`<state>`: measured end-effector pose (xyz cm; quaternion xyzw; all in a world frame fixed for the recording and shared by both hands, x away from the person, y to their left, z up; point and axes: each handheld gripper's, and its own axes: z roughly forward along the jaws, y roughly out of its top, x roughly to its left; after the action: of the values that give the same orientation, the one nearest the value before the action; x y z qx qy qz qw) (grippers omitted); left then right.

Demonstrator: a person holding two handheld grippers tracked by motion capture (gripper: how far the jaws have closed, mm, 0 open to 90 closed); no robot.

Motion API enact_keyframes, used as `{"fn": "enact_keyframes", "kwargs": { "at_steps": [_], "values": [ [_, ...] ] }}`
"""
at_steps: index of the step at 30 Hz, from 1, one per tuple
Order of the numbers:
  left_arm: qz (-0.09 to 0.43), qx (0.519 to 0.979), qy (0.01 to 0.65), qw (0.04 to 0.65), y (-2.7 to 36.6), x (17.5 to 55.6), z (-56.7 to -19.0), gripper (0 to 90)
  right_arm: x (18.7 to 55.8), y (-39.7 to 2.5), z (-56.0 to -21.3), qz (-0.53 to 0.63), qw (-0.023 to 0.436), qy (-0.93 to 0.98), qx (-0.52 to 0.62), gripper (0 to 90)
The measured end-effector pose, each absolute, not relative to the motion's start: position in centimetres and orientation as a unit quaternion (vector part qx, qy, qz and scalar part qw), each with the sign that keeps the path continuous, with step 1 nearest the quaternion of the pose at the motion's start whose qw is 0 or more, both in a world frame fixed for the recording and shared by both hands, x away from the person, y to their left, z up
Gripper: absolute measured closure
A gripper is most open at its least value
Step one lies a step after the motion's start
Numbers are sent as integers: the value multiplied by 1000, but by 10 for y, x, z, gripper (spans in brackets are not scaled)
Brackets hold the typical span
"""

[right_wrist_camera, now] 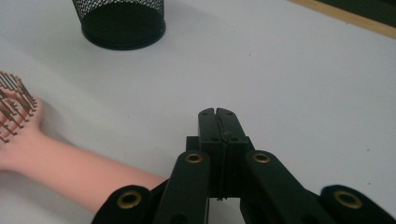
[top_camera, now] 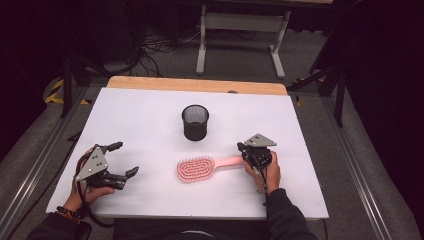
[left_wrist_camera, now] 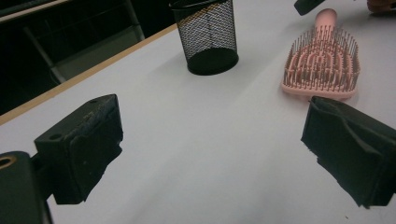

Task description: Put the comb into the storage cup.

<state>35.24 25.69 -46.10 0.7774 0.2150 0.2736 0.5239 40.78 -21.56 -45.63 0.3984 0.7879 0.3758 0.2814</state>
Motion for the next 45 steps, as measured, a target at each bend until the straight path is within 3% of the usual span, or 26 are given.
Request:
{"fn": "enact_keyframes", "kwargs": {
  "at_steps": [45],
  "values": [
    [269, 783, 216, 517, 252, 355, -466, 75, 407, -214, -460, 310, 215, 834, 403, 900]
  ]
}}
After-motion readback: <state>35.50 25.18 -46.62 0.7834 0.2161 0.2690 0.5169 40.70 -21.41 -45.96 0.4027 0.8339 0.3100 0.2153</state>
